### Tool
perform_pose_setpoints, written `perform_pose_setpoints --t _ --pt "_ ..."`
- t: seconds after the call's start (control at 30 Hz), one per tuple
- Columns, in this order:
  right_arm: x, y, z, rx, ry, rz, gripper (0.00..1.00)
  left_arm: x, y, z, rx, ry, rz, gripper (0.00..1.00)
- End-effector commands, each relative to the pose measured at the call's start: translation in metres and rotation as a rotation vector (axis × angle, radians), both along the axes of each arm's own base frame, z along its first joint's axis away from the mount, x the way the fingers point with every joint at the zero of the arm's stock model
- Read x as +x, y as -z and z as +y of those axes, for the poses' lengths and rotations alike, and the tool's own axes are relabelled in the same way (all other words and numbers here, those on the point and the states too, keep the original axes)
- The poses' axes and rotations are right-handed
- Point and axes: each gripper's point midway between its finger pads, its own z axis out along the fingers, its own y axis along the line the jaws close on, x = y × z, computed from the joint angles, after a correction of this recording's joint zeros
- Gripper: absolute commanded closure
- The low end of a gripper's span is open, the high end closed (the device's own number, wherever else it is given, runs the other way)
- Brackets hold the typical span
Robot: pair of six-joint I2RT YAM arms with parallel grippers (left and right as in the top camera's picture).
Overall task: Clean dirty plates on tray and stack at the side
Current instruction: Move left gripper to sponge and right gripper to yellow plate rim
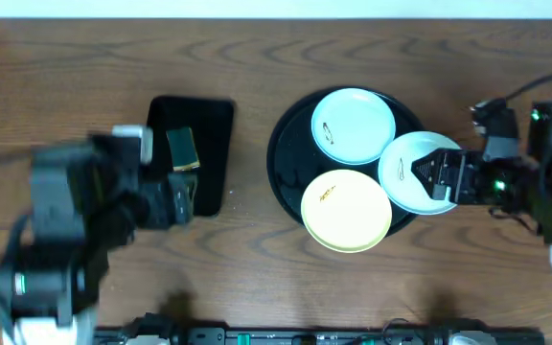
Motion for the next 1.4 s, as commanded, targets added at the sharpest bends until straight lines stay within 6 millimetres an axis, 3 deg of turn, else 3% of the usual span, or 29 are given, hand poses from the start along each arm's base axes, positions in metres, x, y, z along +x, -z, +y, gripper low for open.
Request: perform_pose_setpoints --t 0.0,0.07,0.17,0.3,0.43,0.53,0.57,0.6,0.63,0.67,0.93,1.07,1.13,1.37 --pt "-0.008 0.009 0.028 0.159 -0.059 0.125 0.67 0.013 0.009 -0.004 -0.007 0.03 0.146 0.12" --pt "-0.012 0.027 0.03 0.147 -0.044 0.195 0.77 0.01 0.025 -0.004 -0.019 0.012 0.247 0.12" --pt "-0.03 0.07 0.026 0.047 0.02 0.334 0.75 0.016 0.047 -0.004 -0.018 0.011 0.364 0.11" --pt "-0.045 0.123 0.027 -0.091 0.076 0.429 0.69 0.02 0.072 -0.004 -0.017 0.01 0.485 0.12" --pt "-0.053 0.177 0.047 -0.119 0.091 0.454 0.6 0.023 0.093 -0.004 -0.017 0.009 0.574 0.12" --pt "-0.054 0.199 0.044 -0.157 0.163 0.45 0.58 0.024 0.1 -0.004 -0.017 0.008 0.607 0.12" --pt "-0.052 0.209 0.042 -0.174 0.187 0.435 0.53 0.024 0.102 -0.004 -0.017 0.008 0.614 0.12" --pt "-0.051 0.214 0.038 -0.193 0.202 0.421 0.5 0.024 0.102 -0.004 -0.016 0.009 0.614 0.12" --pt "-0.049 0.22 0.032 -0.221 0.218 0.403 0.39 0.024 0.102 -0.004 -0.016 0.008 0.613 0.12" --pt "-0.048 0.224 0.027 -0.239 0.239 0.394 0.35 0.024 0.102 -0.004 -0.016 0.008 0.613 0.12" --pt "-0.045 0.254 0.03 -0.175 0.321 0.375 0.57 0.024 0.102 -0.003 -0.01 0.006 0.613 0.12" --pt "-0.04 0.254 0.037 -0.135 0.308 0.354 0.62 0.024 0.102 -0.003 -0.01 0.006 0.613 0.12" --pt "-0.041 0.254 0.037 -0.136 0.307 0.356 0.73 0.024 0.102 -0.003 -0.01 0.006 0.613 0.12" --pt "-0.051 0.267 0.032 -0.137 0.351 0.396 0.72 0.024 0.102 -0.003 -0.01 0.005 0.612 0.12"
